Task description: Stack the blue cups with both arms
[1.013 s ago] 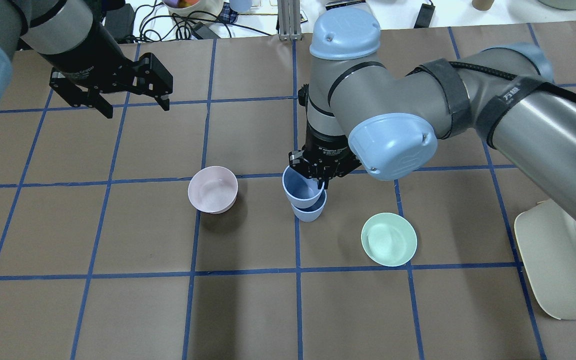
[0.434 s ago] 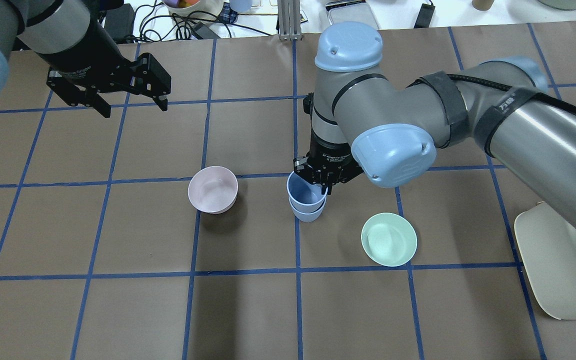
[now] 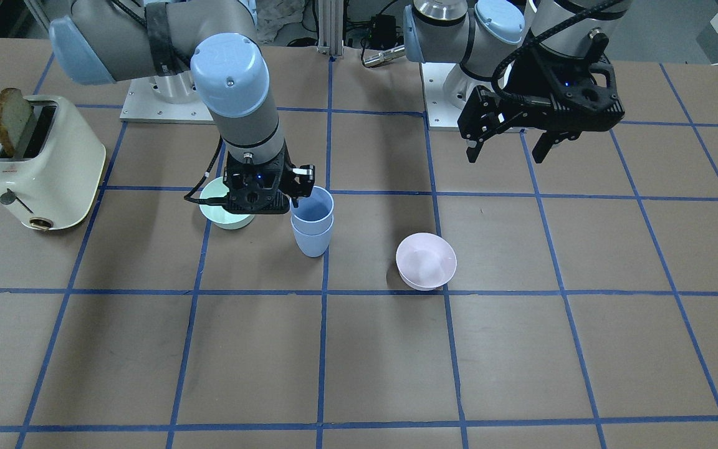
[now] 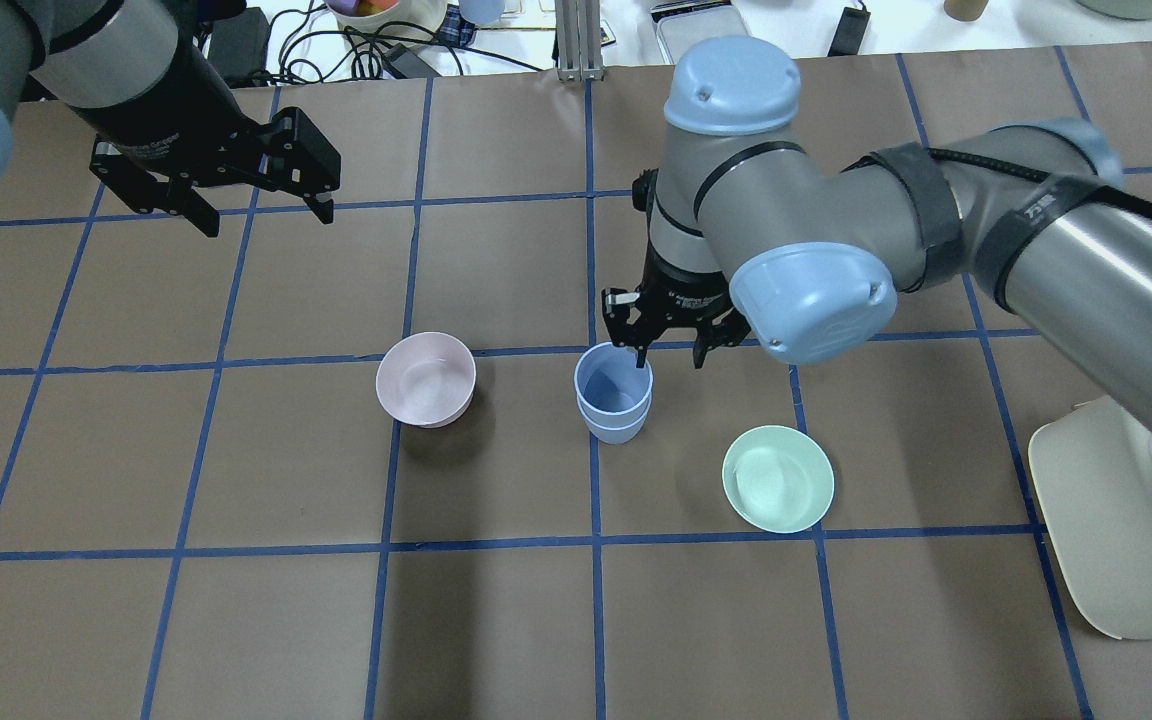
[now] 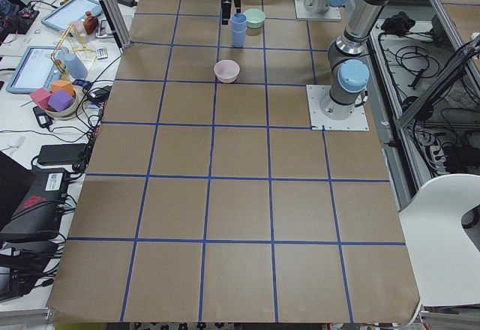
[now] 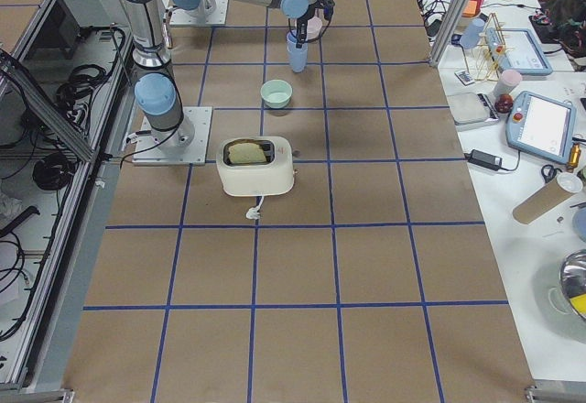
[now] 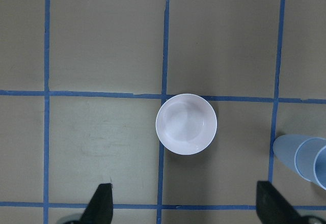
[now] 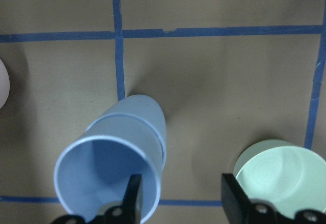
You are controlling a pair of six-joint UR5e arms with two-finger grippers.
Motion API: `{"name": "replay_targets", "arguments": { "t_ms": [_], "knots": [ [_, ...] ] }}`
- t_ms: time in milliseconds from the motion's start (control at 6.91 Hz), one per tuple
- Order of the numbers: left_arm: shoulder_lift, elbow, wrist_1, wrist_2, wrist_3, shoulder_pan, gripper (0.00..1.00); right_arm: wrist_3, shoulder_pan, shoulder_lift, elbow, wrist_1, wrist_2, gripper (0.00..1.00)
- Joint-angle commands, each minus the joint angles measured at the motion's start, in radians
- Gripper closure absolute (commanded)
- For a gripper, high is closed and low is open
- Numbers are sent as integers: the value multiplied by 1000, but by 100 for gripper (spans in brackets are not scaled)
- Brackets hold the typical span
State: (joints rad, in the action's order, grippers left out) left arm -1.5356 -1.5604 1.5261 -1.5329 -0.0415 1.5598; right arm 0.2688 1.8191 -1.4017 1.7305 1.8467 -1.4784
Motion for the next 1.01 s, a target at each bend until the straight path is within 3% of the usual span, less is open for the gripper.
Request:
{"name": "replay_targets", "arguments": {
  "t_ms": [0,145,289,434,868],
  "knots": [
    [0,-1,2,-1,0,-1,0,-51,-131,-6,-178,-135,-6,0],
    [-1,-1,0,0,0,-1,0,-191,-177,-31,-234,-252,-73,0],
    [0,-3,3,-1,0,-1,0,-301,-246,-80,-233,-259,-97,0],
    [0,-3,3,-1,0,-1,0,-327,-321,-112,-244,-259,-88,0],
    [6,-6,3,-1,0,-1,0,-335,-322,-126,-218,-253,-86,0]
  ]
}}
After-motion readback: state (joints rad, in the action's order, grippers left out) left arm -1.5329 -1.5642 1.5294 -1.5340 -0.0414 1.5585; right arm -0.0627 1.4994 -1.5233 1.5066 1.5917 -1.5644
